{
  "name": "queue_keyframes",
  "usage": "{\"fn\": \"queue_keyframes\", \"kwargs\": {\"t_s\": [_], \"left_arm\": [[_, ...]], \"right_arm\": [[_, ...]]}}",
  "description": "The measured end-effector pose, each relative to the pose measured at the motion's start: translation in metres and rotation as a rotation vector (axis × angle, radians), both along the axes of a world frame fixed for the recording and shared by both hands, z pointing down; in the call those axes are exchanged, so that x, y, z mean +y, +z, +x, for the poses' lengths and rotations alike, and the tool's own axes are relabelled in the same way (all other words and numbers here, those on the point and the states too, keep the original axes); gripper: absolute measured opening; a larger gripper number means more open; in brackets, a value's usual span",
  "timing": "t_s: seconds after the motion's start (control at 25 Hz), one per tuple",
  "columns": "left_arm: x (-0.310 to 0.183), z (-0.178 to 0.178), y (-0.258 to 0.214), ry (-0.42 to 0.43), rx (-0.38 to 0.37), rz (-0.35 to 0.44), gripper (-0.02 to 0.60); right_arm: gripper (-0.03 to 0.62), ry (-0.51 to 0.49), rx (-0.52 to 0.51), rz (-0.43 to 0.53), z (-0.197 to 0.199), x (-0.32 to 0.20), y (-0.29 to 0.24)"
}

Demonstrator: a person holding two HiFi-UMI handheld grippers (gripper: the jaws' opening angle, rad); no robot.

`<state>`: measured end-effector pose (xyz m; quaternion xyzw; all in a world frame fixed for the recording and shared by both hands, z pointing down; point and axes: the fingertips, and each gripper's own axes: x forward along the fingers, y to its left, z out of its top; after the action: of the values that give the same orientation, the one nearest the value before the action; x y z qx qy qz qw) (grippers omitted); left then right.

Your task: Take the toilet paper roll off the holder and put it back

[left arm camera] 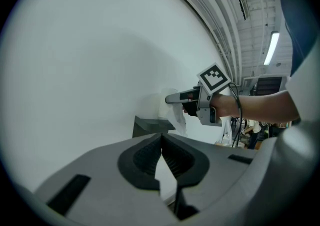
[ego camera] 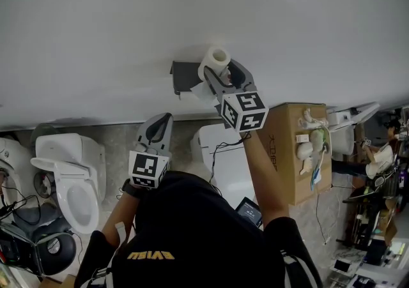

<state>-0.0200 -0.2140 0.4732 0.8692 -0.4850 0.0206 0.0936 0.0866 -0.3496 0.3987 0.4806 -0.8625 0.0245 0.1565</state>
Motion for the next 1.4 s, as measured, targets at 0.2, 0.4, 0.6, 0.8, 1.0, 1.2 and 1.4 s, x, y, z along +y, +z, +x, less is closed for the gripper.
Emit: {"fn": "queue_keyframes", "kwargs": {"t_s": [0.2, 0.4, 0.6, 0.8, 1.0, 1.2, 1.4], "left_arm": [[0.000, 0.001, 0.000, -0.001, 0.005, 0.000, 0.011], [0.001, 0.004, 0.003, 0.006, 0.007, -0.008, 0.011], [0.003, 0.007, 0.003, 0.015, 0.005, -0.009, 0.011], [0.002, 0.008, 0.001, 0.022, -0.006, -0.005, 0.011], [-0.001, -0.001, -0.003, 0.007, -0.032, 0.009, 0.011], [-0.004, -0.019, -0.005, -0.029, -0.054, 0.013, 0.011], [0.001, -0.047, -0.017, -0.099, -0.084, 0.035, 0.011]], "right_arm": [[0.259, 0.009, 0.017, -0.012, 0.001, -0.001, 0.015], [0.255, 0.014, -0.016, 0.050, 0.002, 0.001, 0.021], [0.253, 0.015, -0.022, 0.033, 0.002, 0.002, 0.019], [0.253, 0.016, -0.023, 0.031, 0.003, 0.002, 0.019], [0.258, 0.002, -0.017, 0.032, 0.003, 0.002, 0.020], [0.288, 0.003, 0.028, 0.057, 0.001, 0.006, 0.024], [0.288, 0.014, 0.009, 0.067, 0.009, 0.024, 0.021]]}}
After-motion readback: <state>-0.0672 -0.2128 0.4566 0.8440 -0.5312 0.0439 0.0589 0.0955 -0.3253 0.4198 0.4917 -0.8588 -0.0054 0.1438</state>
